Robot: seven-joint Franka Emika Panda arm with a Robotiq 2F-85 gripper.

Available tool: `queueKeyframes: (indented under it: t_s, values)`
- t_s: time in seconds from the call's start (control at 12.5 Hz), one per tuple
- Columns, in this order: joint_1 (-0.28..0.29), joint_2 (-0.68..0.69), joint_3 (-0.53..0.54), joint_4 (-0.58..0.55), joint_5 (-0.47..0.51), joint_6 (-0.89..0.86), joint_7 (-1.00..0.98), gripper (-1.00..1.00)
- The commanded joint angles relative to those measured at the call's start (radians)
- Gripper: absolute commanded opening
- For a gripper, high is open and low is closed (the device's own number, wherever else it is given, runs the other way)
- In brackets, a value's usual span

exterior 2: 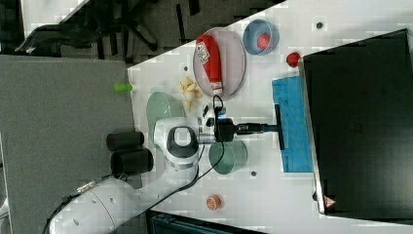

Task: Flap open oven.

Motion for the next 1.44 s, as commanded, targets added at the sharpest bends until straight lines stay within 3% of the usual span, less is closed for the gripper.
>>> queueKeyframes:
  t_s: [0.08,0.48,0.8,0.96,1.44]
  values:
    - [-0.012,-0.109,0.001,0.047,0.085,0.019,0.06,-0.65]
    - [-0.017,-0.407,-0.001,0.06,0.544,-0.089,0.059,-0.65]
    - [-0.019,-0.601,-0.02,0.132,0.815,-0.427,0.068,-0.65]
    - [-0.019,-0.663,-0.031,0.203,0.84,-0.567,0.068,-0.65]
    - [-0.02,-0.773,-0.034,0.335,0.807,-0.745,0.13,-0.65]
